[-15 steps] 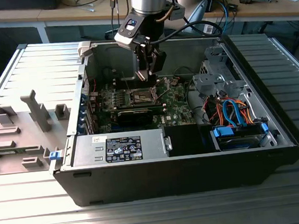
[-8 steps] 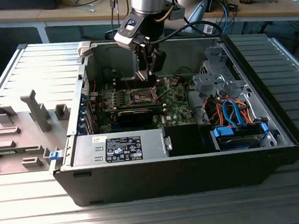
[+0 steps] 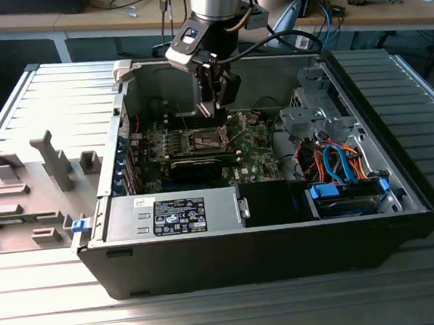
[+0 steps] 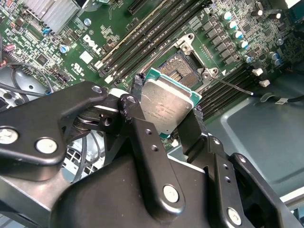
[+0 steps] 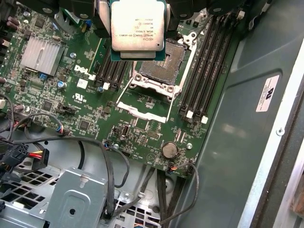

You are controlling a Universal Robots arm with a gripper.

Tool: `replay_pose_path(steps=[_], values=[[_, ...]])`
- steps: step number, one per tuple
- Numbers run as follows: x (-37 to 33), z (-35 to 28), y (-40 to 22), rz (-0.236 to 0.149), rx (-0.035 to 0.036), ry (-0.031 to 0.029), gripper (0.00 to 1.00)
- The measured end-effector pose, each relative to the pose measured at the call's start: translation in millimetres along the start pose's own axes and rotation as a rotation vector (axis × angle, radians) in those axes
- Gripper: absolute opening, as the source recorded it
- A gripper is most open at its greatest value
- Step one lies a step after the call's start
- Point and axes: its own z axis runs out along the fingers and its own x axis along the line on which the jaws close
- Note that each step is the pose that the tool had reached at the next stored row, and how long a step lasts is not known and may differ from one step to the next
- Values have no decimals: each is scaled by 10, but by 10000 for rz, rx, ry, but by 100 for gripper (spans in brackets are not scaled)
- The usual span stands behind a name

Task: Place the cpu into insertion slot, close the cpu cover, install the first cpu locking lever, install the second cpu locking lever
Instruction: 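Place the cpu into insertion slot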

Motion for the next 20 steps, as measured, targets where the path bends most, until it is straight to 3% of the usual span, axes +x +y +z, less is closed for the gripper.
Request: replay_pose_path(steps=[20], values=[[0, 0, 0, 176, 6, 7, 55]])
